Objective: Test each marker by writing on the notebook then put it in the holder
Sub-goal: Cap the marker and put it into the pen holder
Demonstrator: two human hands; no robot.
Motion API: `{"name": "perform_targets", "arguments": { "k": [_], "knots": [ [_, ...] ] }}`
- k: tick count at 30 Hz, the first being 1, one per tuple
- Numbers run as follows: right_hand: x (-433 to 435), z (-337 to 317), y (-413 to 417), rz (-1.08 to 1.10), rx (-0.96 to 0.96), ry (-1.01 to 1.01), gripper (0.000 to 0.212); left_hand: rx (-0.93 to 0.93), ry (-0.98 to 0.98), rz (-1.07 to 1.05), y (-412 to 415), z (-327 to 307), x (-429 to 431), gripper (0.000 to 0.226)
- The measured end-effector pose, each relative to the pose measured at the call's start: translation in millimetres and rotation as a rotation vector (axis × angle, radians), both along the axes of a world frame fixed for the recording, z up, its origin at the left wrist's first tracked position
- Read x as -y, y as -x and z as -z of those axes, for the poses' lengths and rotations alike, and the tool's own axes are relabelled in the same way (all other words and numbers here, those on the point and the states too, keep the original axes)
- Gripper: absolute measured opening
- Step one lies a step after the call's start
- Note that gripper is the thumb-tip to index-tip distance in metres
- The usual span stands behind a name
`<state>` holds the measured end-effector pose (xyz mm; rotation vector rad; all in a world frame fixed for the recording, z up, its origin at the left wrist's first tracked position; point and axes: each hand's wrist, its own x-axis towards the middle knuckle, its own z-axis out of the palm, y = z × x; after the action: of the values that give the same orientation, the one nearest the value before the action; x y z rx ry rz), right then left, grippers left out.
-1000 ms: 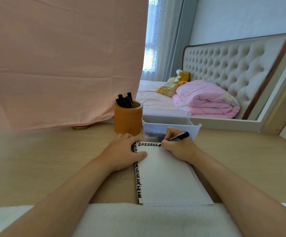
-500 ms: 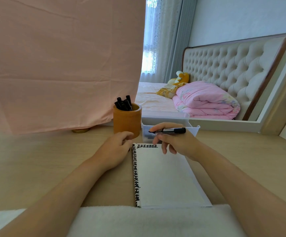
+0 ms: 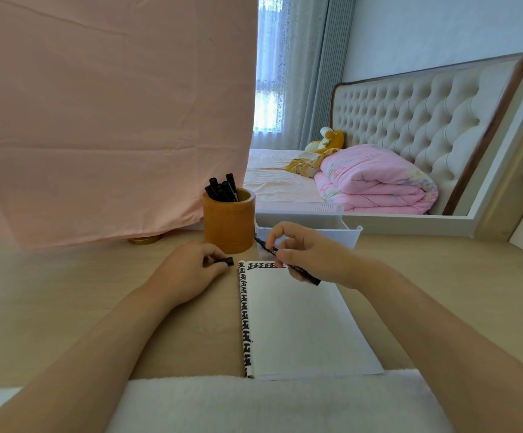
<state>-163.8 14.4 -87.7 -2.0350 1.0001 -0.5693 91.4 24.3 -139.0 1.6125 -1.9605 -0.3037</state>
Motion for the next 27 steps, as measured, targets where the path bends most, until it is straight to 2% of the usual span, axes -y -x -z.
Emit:
{"name": "perform_targets", "arguments": {
  "k": [4,7,11,21,24,27],
  "knots": [
    [4.2,4.6,-5.1,0.156,-0.094,0.243,0.028,-0.097,0.112,0.021,6.2,-5.8,-5.7,0.014],
    [6.0,7.9,-7.3,0.252,-0.226,0.419,0.02,-0.122,0.153,0.057,11.0,-6.8,-8.2,0.015],
    [8.3,11.1,-7.0,0.274,-0.259,0.568,0.018,-0.124,0.184,0.093,16.9,-9.8,-11.9,0.017],
    [3.1,11.0,-11.0,0.221,-0.274,0.614,0.019,-0.078,0.228,0.162,29.3,-14.0,-16.3,0.017],
    [0.1,11.3,-12.1,0.176,-0.239,0.638,0.019,-0.037,0.238,0.179,32.7,-16.1,-16.9,0.017],
    [-0.6,10.4,-10.7,0.16,-0.178,0.644,0.021,-0.084,0.21,0.185,35.6,-21.5,-18.2,0.015]
  ]
}}
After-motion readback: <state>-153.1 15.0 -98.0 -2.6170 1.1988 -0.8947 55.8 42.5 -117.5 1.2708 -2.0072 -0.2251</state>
